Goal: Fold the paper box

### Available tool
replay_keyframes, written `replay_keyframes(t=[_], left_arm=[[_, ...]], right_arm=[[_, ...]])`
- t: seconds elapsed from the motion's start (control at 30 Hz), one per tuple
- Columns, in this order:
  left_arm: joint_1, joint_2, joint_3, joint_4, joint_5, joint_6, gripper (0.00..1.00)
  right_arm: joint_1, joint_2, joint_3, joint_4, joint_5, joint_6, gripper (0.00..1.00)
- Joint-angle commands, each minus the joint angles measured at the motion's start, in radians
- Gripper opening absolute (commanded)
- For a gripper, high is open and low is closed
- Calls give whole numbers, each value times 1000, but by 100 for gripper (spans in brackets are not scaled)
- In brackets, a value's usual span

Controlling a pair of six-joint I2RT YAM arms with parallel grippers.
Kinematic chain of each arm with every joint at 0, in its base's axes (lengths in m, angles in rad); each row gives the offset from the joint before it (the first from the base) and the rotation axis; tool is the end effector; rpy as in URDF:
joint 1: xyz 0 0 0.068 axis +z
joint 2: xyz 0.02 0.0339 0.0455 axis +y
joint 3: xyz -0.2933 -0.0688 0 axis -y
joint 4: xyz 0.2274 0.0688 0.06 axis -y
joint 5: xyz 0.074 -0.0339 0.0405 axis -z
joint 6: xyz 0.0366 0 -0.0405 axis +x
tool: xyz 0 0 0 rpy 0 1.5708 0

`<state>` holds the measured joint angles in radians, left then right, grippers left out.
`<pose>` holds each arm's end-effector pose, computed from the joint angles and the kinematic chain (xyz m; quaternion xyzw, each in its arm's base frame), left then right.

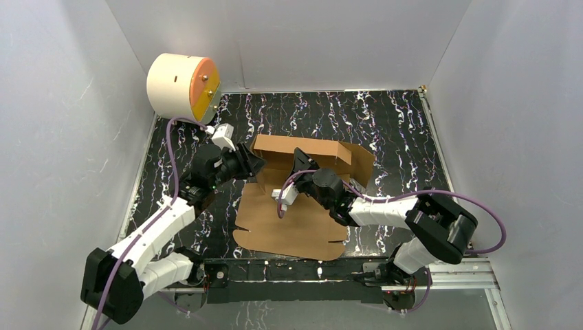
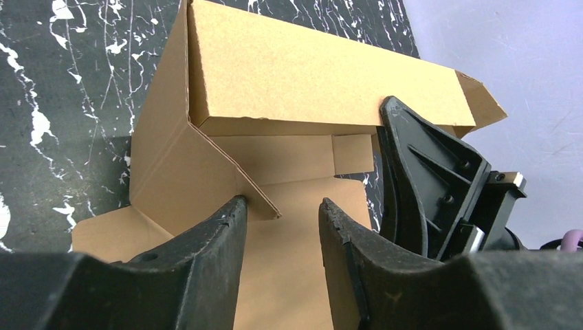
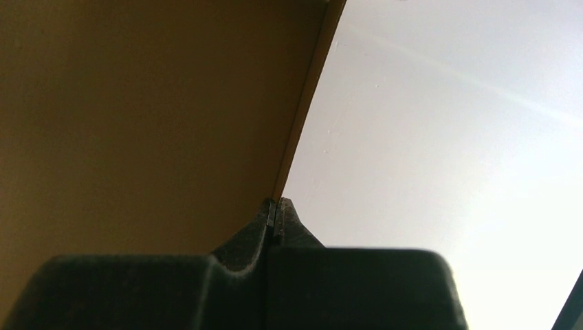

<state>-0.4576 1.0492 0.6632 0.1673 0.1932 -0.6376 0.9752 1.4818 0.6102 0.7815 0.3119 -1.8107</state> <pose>0.1893 -0.1010 0.3139 -0.0097 0.7787 -0.3885 0.4926 0.1746 0.2376 0.2604 -0.6992 0.2321 -0.3751 0.5625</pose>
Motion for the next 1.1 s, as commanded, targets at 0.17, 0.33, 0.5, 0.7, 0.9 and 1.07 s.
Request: replay_keyframes(t=[0.17,0.33,0.5,0.7,0.9,1.07], left_arm=[[0,-157,166,-300,-193,216,42],[15,-167,242,-430,-335,327,43],[128,-114,289,-509,-391,404,43],[335,13,344,-503,-274,444,44],[455,157,403,-476,-135,466,47],[456,264,408,-424,-46,516,51]], right_arm=[[-7,-37,-4,-5,9,1,0],[-6,-51,-10,-18,6,6,0],[-7,-68,-12,-36,0,14,0],[-7,-75,-16,-39,-5,14,0],[-6,-81,-14,-47,-11,14,0],[-6,-80,-12,-45,-17,11,0]])
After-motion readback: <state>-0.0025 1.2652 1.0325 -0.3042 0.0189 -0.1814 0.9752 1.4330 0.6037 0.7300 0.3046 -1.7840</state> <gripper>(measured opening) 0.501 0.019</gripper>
